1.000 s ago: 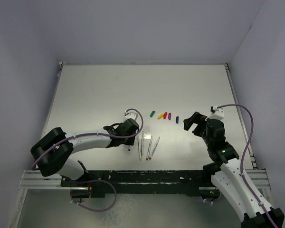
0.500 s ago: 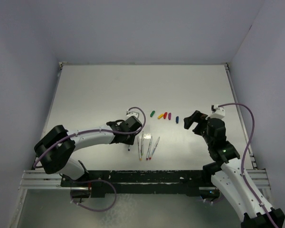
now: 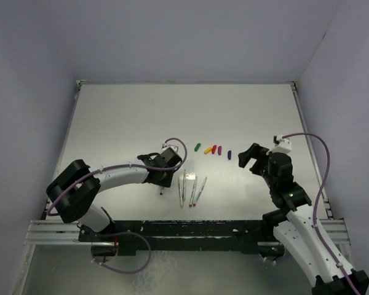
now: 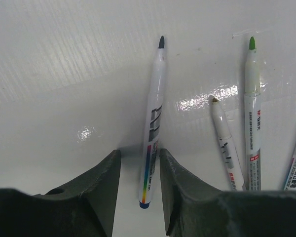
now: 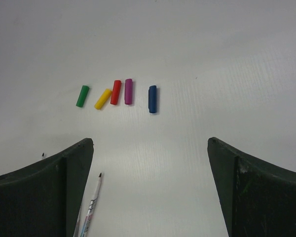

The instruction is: Insert the pens into the pen caps

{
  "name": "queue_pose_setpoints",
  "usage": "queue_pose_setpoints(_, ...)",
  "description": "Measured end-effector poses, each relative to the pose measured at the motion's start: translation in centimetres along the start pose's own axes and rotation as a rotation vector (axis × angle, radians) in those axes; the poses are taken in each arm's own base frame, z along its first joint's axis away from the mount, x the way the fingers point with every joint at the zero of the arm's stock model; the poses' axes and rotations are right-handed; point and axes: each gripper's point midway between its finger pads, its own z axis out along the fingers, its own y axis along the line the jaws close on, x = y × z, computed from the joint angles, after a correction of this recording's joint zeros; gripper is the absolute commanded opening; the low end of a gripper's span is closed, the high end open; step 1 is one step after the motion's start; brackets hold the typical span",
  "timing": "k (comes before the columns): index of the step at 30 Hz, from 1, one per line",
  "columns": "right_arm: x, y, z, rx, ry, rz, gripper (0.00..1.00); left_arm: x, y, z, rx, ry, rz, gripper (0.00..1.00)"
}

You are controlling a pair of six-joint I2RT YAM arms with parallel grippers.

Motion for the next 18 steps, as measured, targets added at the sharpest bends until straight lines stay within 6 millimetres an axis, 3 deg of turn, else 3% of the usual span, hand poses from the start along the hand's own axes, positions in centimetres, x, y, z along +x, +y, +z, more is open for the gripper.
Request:
queue_pose_setpoints(8, 0.0, 0.0, -0.1, 0.002, 0.003, -0.005, 1.0, -1.0, 0.0, 0.4, 0.037, 0.004, -0.002, 0.36)
queue_pose_setpoints(18, -0.2, 0.1, -0.2, 0.001, 0.001, -0.005, 1.0, -1.5, -0.4, 0.7, 0.054, 0.01, 0.018, 0.14)
